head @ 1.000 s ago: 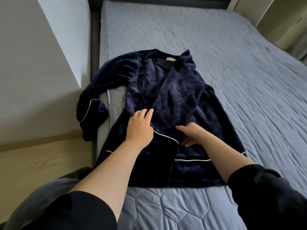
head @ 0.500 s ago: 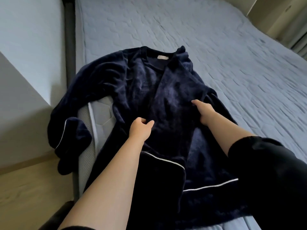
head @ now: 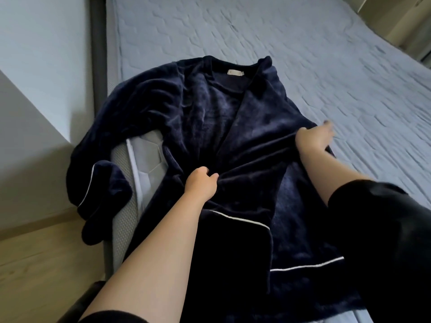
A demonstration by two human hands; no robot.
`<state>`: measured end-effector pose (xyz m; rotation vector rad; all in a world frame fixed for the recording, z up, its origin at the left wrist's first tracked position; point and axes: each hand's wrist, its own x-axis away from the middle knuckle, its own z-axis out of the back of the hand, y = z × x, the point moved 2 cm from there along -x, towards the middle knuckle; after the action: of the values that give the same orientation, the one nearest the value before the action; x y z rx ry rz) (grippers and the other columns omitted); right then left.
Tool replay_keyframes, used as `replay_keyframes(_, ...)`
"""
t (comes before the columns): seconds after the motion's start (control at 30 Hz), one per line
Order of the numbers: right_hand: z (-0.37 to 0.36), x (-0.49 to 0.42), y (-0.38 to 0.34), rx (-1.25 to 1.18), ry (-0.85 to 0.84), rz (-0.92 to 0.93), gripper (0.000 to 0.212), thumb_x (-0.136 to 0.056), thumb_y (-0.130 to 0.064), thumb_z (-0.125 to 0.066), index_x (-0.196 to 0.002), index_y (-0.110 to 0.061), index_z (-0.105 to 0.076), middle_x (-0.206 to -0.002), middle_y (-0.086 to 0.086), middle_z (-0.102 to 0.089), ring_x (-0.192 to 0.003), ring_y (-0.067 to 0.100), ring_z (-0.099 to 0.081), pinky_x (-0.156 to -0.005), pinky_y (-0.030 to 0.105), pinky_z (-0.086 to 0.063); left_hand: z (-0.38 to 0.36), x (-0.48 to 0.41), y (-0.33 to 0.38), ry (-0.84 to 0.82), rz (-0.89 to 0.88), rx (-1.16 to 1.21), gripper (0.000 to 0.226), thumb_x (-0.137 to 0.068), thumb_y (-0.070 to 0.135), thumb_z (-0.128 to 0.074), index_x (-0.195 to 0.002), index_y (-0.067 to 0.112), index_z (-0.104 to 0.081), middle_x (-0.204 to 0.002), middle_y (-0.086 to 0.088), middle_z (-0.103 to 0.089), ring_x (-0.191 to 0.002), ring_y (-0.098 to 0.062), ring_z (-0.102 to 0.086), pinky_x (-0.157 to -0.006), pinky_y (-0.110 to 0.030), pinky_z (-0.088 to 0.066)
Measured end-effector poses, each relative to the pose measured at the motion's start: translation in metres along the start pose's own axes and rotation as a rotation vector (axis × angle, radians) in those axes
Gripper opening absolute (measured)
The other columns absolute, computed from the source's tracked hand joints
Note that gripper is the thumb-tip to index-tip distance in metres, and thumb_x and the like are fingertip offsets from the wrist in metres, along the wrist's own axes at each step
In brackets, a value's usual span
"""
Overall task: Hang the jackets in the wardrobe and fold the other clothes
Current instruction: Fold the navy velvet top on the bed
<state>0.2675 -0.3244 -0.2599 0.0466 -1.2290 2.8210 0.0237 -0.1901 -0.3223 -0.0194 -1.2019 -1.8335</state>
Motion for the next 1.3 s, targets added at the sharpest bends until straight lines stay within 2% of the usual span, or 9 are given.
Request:
replay_keyframes(0.13, -0.027, 0.087, 0.013, 0.362, -0.181, 0.887, 0.056, -0.088, -0.019, -0.052, -0.140, -0.006, -0.037, -0.147, 0.016, -0.034, -0.138, 0.031, -0.027, -0.112, 0.049, -0.022, 0.004, 0.008, -0.004, -0.054, -0.042, 0.057, 0.040, -0.096, 0.033, -0.047, -0.131, 0.012, -0.049, -0.122, -0.007, -0.058, -0.096, -0.016, -0.058, -0.084, -0.029, -0.046)
replay_keyframes(0.3, -0.030, 0.122, 0.044, 0.761, -0.550, 0.648, 0.058, -0.100, -0.036, -0.029, -0.151, -0.020, -0.007, -0.159, 0.004, -0.001, -0.146, 0.020, 0.001, -0.114, 0.052, 0.000, 0.016, 0.032, -0.009, -0.100, -0.148, 0.084, 0.010, -0.093, 0.022, -0.050, -0.098, 0.022, -0.059, -0.083, 0.007, -0.059, -0.073, -0.009, -0.053, -0.058, -0.020, -0.038)
replay_keyframes(0.53, -0.035, 0.208, 0.047, 0.681, -0.639, 0.727, 0.066, -0.096, -0.050, -0.030, -0.151, -0.022, -0.006, -0.159, 0.005, 0.004, -0.146, 0.023, 0.006, -0.113, 0.055, -0.004, 0.061, 0.077, -0.031, 0.250, -0.273, -0.103, 0.031, -0.088, 0.000, -0.045, -0.104, 0.015, -0.068, -0.103, 0.006, -0.060, -0.095, -0.012, -0.055, -0.076, -0.018, -0.036)
replay_keyframes(0.67, -0.038, 0.215, 0.058, 0.747, -0.605, 0.740, 0.067, -0.097, -0.050, -0.026, -0.151, -0.021, 0.001, -0.159, 0.006, 0.009, -0.146, 0.023, 0.009, -0.114, 0.053, -0.002, 0.082, 0.099, -0.058, 0.381, -0.185, -0.367, 0.021, -0.089, 0.022, -0.059, -0.110, 0.016, -0.060, -0.117, -0.003, -0.050, -0.111, -0.024, -0.044, -0.080, -0.030, -0.040)
replay_keyframes(0.8, -0.032, 0.214, 0.048, 0.732, -0.690, 0.707, 0.067, -0.097, -0.048, -0.030, -0.151, -0.022, 0.000, -0.159, 0.006, 0.008, -0.146, 0.023, 0.008, -0.115, 0.052, -0.002, 0.091, 0.122, -0.074, 0.093, 0.007, -0.230, 0.056, -0.084, 0.046, -0.064, -0.129, 0.022, -0.041, -0.124, -0.003, -0.053, -0.101, -0.021, -0.052, -0.079, -0.028, -0.040)
replay_keyframes(0.9, -0.020, 0.220, 0.044, 0.673, -0.719, 0.668, 0.064, -0.098, -0.040, -0.036, -0.151, -0.019, -0.007, -0.159, 0.007, 0.004, -0.146, 0.024, 0.004, -0.114, 0.053, -0.006, 0.089, 0.140, -0.078, -0.089, -0.024, -0.174, 0.074, -0.080, 0.031, -0.073, -0.140, 0.023, -0.031, -0.128, 0.001, -0.051, -0.108, -0.019, -0.053, -0.084, -0.025, -0.040)
replay_keyframes(1.1, -0.002, 0.244, 0.041, 0.381, -0.664, 0.597, 0.050, -0.099, -0.025, -0.038, -0.146, -0.010, -0.028, -0.158, 0.008, -0.014, -0.145, 0.022, -0.010, -0.113, 0.051, -0.010, 0.102, 0.167, -0.092, -0.237, 0.183, 0.675, 0.034, -0.092, 0.001, -0.051, -0.123, 0.016, -0.051, -0.106, -0.010, -0.064, -0.088, -0.025, -0.063, -0.075, -0.032, -0.051)
replay_keyframes(1.23, 0.005, 0.247, 0.048, 0.468, -0.675, 0.643, 0.050, -0.100, -0.025, -0.035, -0.147, -0.010, -0.025, -0.158, 0.006, -0.012, -0.146, 0.021, -0.008, -0.115, 0.049, -0.009, 0.105, 0.181, -0.117, 0.011, 0.241, -0.335, 0.041, -0.093, 0.031, -0.055, -0.123, 0.005, -0.048, -0.125, -0.014, -0.054, -0.111, -0.032, -0.055, -0.086, -0.034, -0.045)
replay_keyframes(1.3, 0.004, 0.250, 0.051, 0.538, -0.676, 0.672, 0.051, -0.101, -0.027, -0.032, -0.148, -0.012, -0.021, -0.159, 0.006, -0.008, -0.146, 0.020, -0.003, -0.115, 0.048, -0.009, 0.109, 0.187, -0.115, 0.194, 0.197, -0.426, 0.037, -0.088, 0.041, -0.057, -0.112, 0.015, -0.046, -0.116, -0.005, -0.057, -0.102, -0.027, -0.057, -0.074, -0.031, -0.043)
